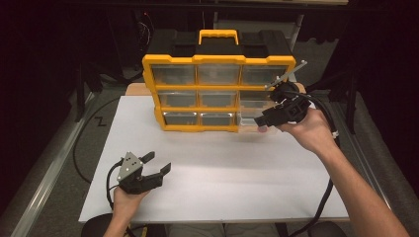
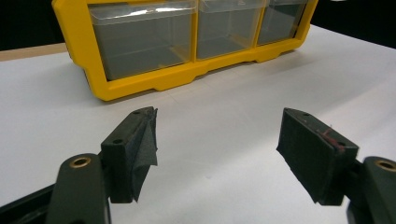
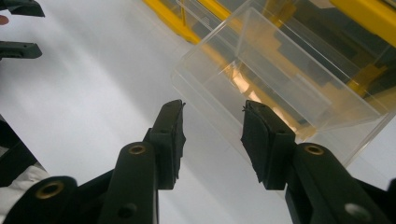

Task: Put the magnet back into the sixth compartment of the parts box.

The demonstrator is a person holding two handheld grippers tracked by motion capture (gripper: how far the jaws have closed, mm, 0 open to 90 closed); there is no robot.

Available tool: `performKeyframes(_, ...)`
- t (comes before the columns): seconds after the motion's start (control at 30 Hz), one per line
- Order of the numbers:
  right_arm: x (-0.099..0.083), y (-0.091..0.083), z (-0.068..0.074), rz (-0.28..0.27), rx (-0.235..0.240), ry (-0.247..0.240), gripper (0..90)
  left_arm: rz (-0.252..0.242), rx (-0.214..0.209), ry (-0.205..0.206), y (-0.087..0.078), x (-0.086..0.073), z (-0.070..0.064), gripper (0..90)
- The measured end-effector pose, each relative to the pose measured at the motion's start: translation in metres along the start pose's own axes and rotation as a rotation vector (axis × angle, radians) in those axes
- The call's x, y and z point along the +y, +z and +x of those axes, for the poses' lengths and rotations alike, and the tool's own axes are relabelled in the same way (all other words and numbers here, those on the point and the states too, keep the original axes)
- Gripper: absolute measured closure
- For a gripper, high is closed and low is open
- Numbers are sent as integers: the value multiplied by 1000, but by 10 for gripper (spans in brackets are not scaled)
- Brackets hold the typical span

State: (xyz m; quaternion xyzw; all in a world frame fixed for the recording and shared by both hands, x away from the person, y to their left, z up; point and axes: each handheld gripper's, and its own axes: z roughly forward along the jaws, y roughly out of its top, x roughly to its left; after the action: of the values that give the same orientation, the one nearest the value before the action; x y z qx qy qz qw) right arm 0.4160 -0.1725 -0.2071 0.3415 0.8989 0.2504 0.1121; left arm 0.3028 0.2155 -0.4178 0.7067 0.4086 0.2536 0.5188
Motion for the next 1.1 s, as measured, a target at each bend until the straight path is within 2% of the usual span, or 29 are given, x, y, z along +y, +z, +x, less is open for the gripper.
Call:
performKeyframes(0.5,-16,-1,8,-16,21,-14,599,-5,3,-3,-1,0,0,273)
performKeyframes(1.1,-50,10,12,-32,41,-13,587,-7,1,-8,-1,0,0,273)
